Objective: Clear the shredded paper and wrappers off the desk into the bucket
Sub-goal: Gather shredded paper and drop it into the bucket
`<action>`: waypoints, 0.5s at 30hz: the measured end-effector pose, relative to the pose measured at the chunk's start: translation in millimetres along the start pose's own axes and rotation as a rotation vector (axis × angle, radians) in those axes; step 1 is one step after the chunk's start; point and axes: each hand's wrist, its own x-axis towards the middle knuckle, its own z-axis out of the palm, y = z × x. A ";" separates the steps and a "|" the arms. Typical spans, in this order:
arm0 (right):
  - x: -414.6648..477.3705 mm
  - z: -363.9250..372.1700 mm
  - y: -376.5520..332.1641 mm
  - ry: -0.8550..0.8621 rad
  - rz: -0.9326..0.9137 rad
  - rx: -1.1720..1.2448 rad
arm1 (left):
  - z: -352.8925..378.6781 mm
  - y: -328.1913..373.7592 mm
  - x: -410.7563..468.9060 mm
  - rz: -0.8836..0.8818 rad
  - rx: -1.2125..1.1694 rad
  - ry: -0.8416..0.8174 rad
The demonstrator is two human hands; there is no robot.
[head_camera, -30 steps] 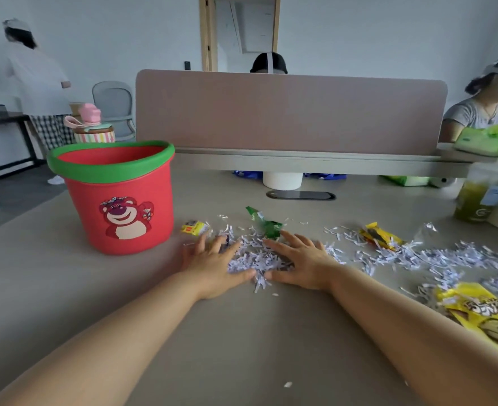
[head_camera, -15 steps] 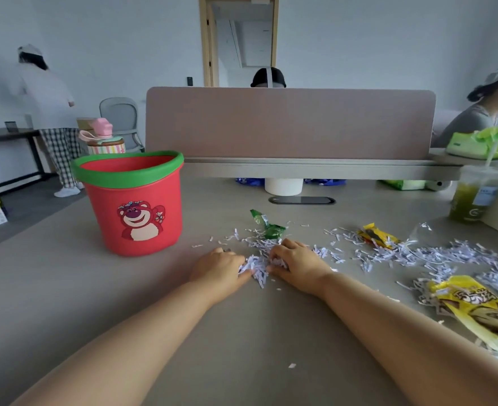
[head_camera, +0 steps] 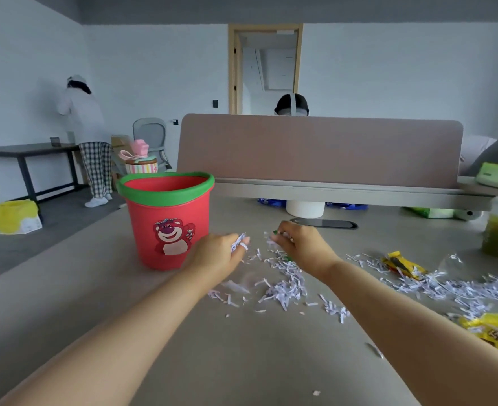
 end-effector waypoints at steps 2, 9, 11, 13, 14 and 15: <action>12.9 0.8 -12.2 0.035 -0.022 0.037 | -15.9 -5.4 6.2 0.032 -0.037 0.061; 62.5 2.8 -49.5 0.145 -0.055 0.163 | -76.9 -30.4 48.8 0.065 -0.122 0.313; 74.9 3.7 -57.6 0.144 -0.076 0.188 | -95.6 -37.3 68.3 0.073 -0.067 0.377; 84.7 5.5 -66.4 0.164 -0.102 0.226 | -111.2 -45.4 88.6 0.049 -0.024 0.411; 89.1 6.3 -71.8 0.174 -0.115 0.248 | -116.0 -50.6 97.3 0.023 -0.004 0.399; 93.5 7.3 -77.5 0.182 -0.127 0.268 | -117.6 -57.3 104.6 -0.010 0.025 0.363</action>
